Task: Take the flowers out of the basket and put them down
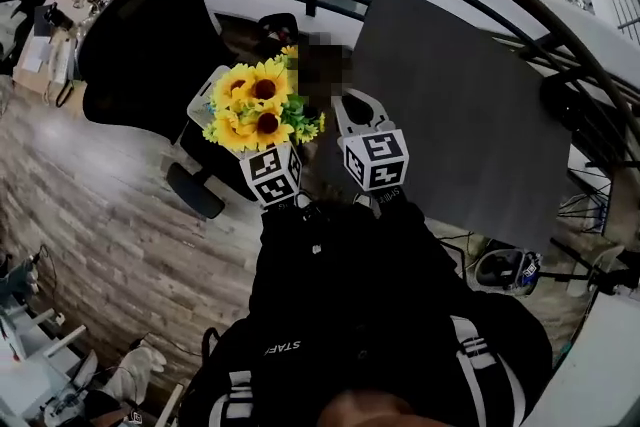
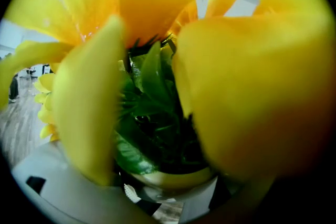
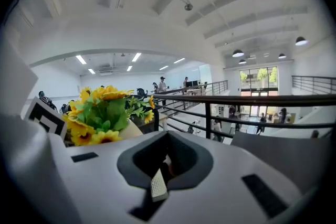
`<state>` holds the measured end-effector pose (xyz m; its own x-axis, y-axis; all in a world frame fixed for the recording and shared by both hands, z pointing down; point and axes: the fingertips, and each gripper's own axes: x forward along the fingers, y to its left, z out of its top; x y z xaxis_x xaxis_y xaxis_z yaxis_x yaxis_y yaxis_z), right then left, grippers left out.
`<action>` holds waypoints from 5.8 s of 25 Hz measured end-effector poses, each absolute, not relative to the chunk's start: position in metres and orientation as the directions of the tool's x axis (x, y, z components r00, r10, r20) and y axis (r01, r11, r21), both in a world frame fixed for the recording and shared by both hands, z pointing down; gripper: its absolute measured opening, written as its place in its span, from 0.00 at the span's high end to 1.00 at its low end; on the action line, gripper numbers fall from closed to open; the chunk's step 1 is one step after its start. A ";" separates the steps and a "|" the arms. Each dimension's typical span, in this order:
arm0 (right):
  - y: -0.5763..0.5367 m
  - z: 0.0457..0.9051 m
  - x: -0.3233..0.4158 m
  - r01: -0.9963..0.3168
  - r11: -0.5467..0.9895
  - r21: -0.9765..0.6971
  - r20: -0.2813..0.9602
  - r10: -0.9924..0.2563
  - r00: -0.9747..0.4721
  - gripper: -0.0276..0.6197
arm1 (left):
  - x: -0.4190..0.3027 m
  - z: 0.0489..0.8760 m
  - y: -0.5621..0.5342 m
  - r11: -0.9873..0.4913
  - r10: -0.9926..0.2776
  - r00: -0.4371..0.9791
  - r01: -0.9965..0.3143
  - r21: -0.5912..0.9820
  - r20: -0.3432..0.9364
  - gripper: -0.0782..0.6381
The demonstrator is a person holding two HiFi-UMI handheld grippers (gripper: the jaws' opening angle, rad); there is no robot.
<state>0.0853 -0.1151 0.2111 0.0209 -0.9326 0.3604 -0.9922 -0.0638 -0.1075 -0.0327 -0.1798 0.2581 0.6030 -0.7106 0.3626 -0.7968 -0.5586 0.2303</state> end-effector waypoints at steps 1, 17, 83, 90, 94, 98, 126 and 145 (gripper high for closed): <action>-0.105 0.206 0.095 -0.991 -0.082 -0.105 0.355 -0.934 0.040 0.94 | -0.023 0.253 -0.171 -0.576 -0.700 0.617 -0.785 0.226 0.360 0.16; 0.075 0.168 0.269 -0.923 -0.367 -0.117 0.324 -0.892 0.314 0.94 | 0.169 0.212 -0.028 -0.792 -0.510 0.792 -0.585 0.174 0.336 0.16; 0.181 0.438 0.438 -0.825 -0.537 -0.178 0.625 -0.709 0.327 0.94 | 0.367 0.528 0.068 -0.895 -0.256 0.774 -0.416 0.161 0.580 0.16; 0.180 0.432 0.431 -0.832 -0.527 -0.176 0.620 -0.716 0.322 0.94 | 0.342 0.531 0.081 -0.901 -0.230 0.755 -0.404 0.158 0.614 0.15; 0.186 0.420 0.424 -0.832 -0.528 -0.174 0.614 -0.718 0.327 0.94 | 0.322 0.515 0.096 -0.901 -0.221 0.757 -0.400 0.169 0.615 0.15; 0.195 0.399 0.415 -0.823 -0.540 -0.178 0.603 -0.721 0.343 0.94 | 0.298 0.490 0.114 -0.906 -0.199 0.763 -0.383 0.182 0.615 0.16; 0.188 0.151 0.320 -0.850 -0.523 -0.062 0.281 -0.826 0.488 0.94 | 0.249 0.171 0.093 -0.936 -0.270 0.932 -0.313 0.163 0.244 0.89; 0.170 0.052 0.319 -0.825 -0.566 -0.001 0.065 -0.823 0.564 0.94 | 0.272 0.074 0.081 -0.974 -0.186 0.978 -0.196 0.110 0.094 0.89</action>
